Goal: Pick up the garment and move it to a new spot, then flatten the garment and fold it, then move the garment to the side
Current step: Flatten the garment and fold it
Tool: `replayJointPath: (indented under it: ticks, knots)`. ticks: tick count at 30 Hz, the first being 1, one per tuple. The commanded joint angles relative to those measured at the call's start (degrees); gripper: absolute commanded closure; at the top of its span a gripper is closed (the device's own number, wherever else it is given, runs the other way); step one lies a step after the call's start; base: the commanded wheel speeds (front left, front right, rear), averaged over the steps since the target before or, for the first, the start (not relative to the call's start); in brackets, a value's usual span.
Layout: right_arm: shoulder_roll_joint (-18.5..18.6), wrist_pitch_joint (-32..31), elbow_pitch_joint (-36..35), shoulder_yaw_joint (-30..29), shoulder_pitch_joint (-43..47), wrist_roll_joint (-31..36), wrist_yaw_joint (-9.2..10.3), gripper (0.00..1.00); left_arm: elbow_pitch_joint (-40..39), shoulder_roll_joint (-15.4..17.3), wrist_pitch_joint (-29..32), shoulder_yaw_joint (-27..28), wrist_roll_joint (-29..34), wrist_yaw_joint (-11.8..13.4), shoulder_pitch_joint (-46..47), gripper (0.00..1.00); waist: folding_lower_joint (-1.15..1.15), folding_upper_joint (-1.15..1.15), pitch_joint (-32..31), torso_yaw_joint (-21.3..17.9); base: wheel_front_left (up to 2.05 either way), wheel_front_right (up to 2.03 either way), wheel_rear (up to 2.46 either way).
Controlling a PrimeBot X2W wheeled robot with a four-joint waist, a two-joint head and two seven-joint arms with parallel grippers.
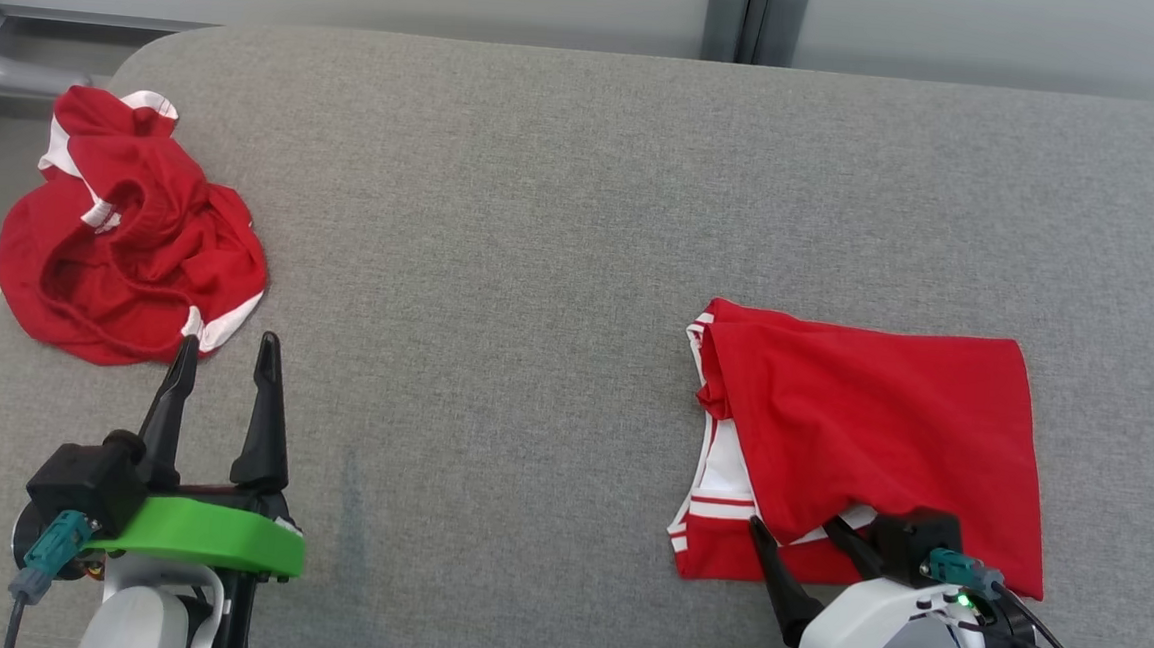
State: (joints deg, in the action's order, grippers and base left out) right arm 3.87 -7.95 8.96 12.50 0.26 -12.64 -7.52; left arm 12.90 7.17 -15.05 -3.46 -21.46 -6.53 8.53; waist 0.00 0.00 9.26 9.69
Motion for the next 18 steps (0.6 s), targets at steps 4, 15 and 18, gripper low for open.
replayJointPath:
  ticks: [4,15,18]
  knots:
    - [-0.3,0.0,0.8,0.9,-1.5,0.0,0.06,0.15,-0.1,-0.3,-0.2,0.2,0.4,-0.2,-0.4,0.0,0.0,0.0,-0.1,0.0,0.0,0.0,0.0]
    - [-0.7,-2.0,-2.5,4.3,-0.7,-0.5,0.07,1.0,0.5,-0.4,-0.2,0.2,0.5,-0.4,-1.0,0.0,0.0,0.0,-1.4,0.1,0.0,0.0,0.0]
    - [-0.8,-3.4,-1.9,5.4,-0.6,-2.0,0.07,0.32,0.4,-0.5,-0.2,0.1,0.6,-0.5,-1.3,0.0,0.0,0.0,-1.6,0.2,0.0,0.0,0.0]
